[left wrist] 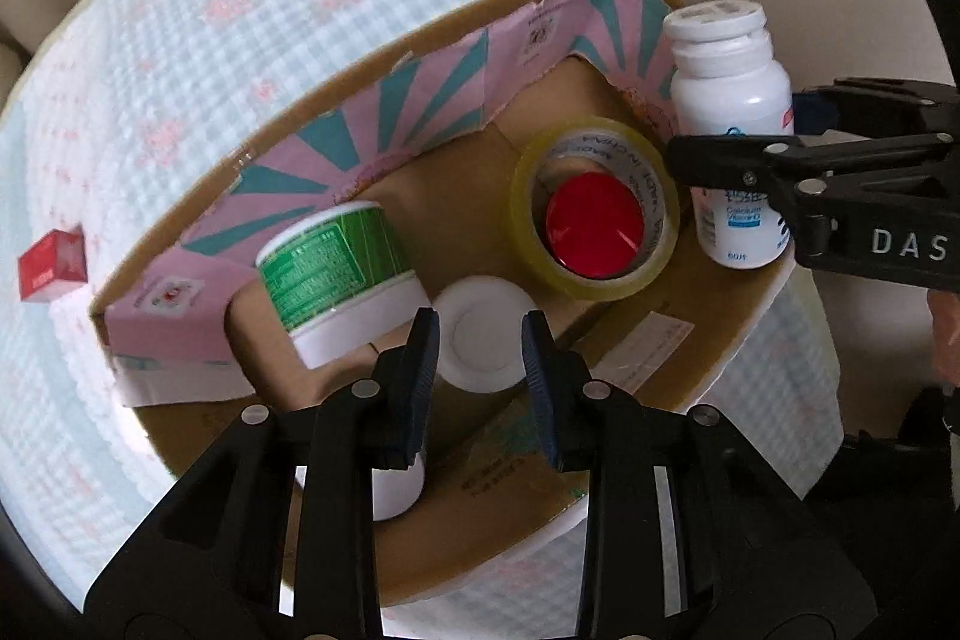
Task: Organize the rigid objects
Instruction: 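Release the jar into the box with the left tool while the right tool releases the pill bottle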
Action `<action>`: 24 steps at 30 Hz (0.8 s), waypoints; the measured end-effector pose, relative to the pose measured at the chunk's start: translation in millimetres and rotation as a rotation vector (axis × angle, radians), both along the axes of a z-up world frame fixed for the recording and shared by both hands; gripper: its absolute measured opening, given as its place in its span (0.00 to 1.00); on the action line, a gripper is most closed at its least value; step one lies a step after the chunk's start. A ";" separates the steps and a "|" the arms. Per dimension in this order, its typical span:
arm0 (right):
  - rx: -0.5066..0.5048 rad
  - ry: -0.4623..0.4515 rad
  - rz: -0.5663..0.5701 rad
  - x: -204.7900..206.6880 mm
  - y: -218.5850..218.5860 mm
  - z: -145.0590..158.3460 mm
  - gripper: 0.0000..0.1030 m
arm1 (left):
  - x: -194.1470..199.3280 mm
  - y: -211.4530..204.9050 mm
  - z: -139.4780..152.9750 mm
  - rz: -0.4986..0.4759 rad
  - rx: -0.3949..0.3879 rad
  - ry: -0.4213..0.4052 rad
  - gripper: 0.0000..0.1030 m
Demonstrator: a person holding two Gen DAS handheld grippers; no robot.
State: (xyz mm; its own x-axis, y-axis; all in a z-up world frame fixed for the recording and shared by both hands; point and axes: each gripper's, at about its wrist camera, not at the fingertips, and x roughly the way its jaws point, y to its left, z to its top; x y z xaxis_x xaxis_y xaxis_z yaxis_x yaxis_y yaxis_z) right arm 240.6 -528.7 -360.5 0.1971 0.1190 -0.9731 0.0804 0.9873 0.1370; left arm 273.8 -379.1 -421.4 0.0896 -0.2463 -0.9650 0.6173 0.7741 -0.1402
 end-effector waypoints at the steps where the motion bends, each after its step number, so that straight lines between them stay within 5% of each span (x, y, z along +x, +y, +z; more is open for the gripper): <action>1: 0.008 0.001 -0.001 0.5 -0.8 -0.9 0.48 | -0.8 0.3 1.6 0.000 0.001 -0.005 0.33; 2: 0.011 0.003 0.000 1.7 -1.2 -1.9 0.48 | -1.2 0.1 3.7 -0.002 0.003 -0.008 0.46; 3: 0.003 0.009 0.002 3.4 -1.1 -2.8 0.49 | -1.4 -0.2 5.8 -0.003 0.007 -0.010 0.94; 4: -0.003 0.014 0.004 4.6 -0.6 -3.0 0.53 | -2.1 0.2 7.7 -0.003 0.007 -0.017 1.00; 5: -0.010 0.009 -0.002 5.8 -1.4 -0.7 0.71 | -3.0 1.0 10.6 -0.005 0.000 -0.019 1.00; 6: 0.007 -0.007 -0.007 6.3 -2.2 2.5 0.79 | -2.5 1.5 11.0 -0.008 -0.003 -0.016 1.00; 7: 0.045 -0.028 -0.015 6.6 -2.8 5.9 1.00 | -4.0 2.7 11.4 -0.008 0.001 -0.016 1.00; 24: 0.026 -0.100 -0.057 -3.4 0.9 44.6 1.00 | -26.4 48.8 31.2 0.054 -0.031 -0.040 1.00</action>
State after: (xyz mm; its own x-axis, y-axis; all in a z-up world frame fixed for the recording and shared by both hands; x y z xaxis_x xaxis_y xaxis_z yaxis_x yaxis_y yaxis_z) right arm 237.3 -527.8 -315.8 0.3006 0.1302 -0.9448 0.1207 0.9775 0.1731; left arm 247.4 -330.3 -390.2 0.1419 -0.2700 -0.9524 0.5808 0.8018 -0.1407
